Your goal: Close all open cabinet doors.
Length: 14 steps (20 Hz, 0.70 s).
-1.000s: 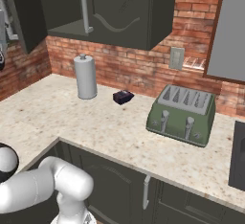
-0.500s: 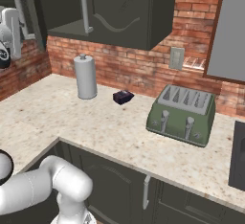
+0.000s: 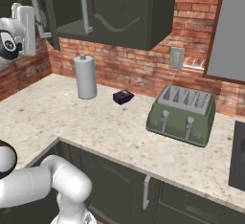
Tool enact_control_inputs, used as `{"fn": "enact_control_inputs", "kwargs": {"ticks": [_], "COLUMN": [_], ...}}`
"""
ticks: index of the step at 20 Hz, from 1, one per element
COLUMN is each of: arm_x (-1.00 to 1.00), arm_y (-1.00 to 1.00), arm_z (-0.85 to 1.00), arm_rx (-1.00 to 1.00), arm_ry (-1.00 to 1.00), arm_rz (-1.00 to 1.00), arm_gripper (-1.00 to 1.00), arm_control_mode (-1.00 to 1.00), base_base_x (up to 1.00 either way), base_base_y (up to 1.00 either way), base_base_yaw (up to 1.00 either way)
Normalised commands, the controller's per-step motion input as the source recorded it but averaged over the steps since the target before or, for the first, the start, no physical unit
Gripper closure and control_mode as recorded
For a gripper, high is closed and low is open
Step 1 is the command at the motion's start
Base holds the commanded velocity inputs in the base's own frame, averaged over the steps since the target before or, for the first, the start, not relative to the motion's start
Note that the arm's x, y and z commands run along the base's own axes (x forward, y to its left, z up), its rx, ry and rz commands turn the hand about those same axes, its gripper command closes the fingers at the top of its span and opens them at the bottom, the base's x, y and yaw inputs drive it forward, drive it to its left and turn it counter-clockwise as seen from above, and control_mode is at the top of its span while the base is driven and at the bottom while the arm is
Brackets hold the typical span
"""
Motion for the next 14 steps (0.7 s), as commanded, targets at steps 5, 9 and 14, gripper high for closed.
{"fn": "enact_control_inputs", "kwargs": {"ticks": [5, 9, 14], "arm_x": [0.31, 0.26, 0.31], "arm_y": [-0.35, -0.33, -0.34], "arm_z": [0.00, -0.02, -0.07], "arm_rx": [0.00, 0.00, 0.00], "arm_ry": [0.11, 0.06, 0.04], "arm_rz": [-0.15, -0.12, -0.07], "arm_gripper": [-1.00, -1.00, -1.00], "arm_control_mode": [-1.00, -1.00, -1.00], "base_base_x": [0.00, 0.00, 0.00], "base_base_y": [0.00, 0.00, 0.00], "base_base_yaw": [0.00, 0.00, 0.00]}}
